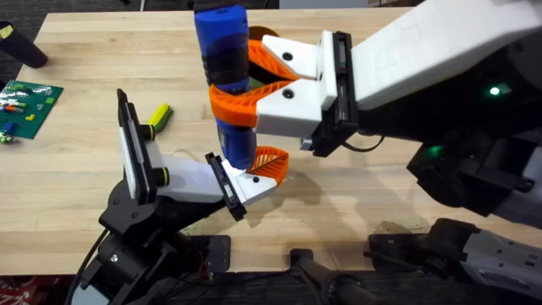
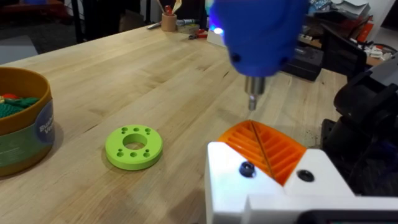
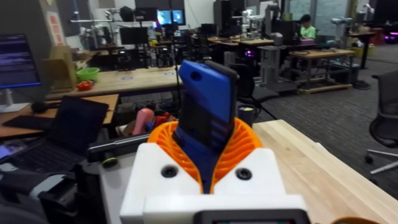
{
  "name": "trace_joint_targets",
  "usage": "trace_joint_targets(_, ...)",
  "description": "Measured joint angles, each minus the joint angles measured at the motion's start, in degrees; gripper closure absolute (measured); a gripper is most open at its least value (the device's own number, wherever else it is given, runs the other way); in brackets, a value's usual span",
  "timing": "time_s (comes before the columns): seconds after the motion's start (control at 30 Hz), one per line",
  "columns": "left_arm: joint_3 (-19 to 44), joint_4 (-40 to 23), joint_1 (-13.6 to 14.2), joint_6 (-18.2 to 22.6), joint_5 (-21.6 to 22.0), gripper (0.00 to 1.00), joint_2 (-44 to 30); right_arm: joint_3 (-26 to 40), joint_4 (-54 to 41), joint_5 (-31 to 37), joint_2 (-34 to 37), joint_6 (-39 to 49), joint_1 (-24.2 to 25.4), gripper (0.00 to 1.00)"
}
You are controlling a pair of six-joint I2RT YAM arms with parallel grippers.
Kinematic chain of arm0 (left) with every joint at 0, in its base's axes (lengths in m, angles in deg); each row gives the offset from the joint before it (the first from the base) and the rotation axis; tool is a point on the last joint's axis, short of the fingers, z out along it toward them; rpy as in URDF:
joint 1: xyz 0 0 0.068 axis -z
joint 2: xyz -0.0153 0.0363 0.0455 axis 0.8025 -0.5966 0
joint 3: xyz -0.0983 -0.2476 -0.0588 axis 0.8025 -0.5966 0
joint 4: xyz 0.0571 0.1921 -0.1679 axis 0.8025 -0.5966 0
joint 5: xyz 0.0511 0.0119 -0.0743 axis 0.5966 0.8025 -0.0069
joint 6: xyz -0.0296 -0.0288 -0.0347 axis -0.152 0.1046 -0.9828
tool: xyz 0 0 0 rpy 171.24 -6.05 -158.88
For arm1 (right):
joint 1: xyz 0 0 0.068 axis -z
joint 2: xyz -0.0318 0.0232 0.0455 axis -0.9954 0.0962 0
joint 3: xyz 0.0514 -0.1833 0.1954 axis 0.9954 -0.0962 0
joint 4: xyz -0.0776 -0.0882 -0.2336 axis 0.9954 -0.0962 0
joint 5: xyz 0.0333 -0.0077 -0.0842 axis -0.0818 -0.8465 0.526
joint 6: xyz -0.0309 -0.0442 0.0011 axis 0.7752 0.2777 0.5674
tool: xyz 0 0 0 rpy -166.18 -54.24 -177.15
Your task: Pick up the gripper from the table and insert it into the empty holder that is missing its gripper. Then pick up a screw, insert it into the mounting hole, and use the screwdriver to tighten it. Finally, clean up the table by picking up the vegetable and placing it into the bucket.
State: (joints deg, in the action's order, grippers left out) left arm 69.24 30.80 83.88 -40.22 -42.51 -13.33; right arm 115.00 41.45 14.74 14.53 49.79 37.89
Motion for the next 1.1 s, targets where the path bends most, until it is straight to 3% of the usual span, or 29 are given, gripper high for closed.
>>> trace_joint_targets(1.1, 0.0, 0.0, 0.0, -0.2, 0.0, 0.985, 0.0, -0.3, 3.0, -0.6, 0.5, 3.6, 0.0, 0.947)
